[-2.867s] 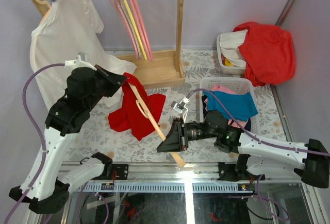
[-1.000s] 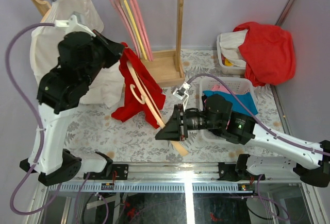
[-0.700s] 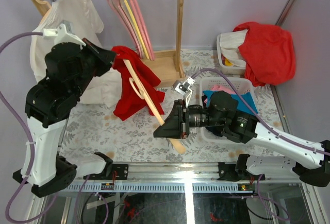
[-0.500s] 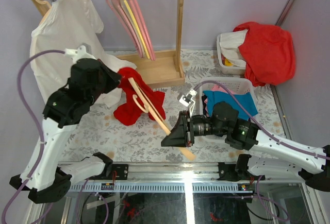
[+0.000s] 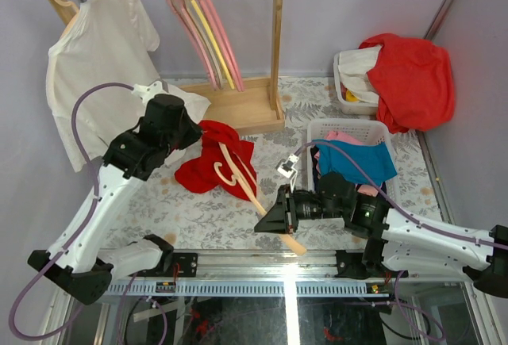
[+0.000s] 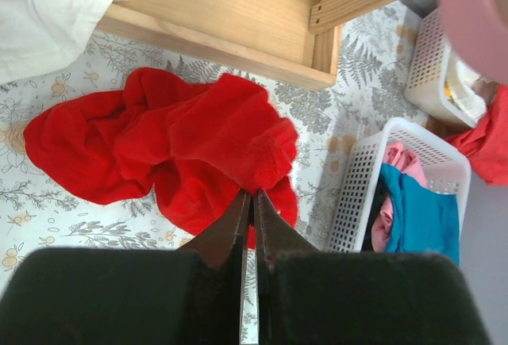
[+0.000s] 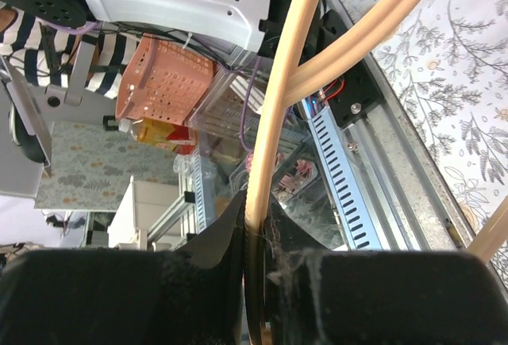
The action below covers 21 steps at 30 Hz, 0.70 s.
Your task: Place the t-shirt on the hanger
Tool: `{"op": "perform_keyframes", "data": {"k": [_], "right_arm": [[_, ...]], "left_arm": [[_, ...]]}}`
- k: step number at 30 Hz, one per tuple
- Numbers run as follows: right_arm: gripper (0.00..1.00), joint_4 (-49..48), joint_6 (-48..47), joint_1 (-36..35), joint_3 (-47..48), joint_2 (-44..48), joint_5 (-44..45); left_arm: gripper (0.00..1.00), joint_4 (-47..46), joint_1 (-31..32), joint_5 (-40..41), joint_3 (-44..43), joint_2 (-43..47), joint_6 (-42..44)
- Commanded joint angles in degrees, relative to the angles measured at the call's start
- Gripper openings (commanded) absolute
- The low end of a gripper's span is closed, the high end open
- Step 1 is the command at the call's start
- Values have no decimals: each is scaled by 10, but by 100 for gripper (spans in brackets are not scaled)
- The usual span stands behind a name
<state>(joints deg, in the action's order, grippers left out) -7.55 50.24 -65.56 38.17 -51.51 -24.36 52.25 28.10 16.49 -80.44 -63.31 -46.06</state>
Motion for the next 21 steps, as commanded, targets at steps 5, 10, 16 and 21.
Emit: {"op": "perform_keyframes", "data": {"k": [5, 10, 16, 21], "right_arm": [[0, 62, -34, 1, 35, 62, 77], [0, 23, -34, -6, 43, 35, 56], [0, -51, -23, -21, 49, -11, 41], [0, -90, -17, -39, 78, -58, 46]], "left_arm": [[0, -85, 7, -3, 48, -16, -5], [0, -124, 9, -3, 77, -4, -5], [1, -117, 9, 30, 76, -2, 9], [2, -74, 8, 93, 50, -6, 25]]}}
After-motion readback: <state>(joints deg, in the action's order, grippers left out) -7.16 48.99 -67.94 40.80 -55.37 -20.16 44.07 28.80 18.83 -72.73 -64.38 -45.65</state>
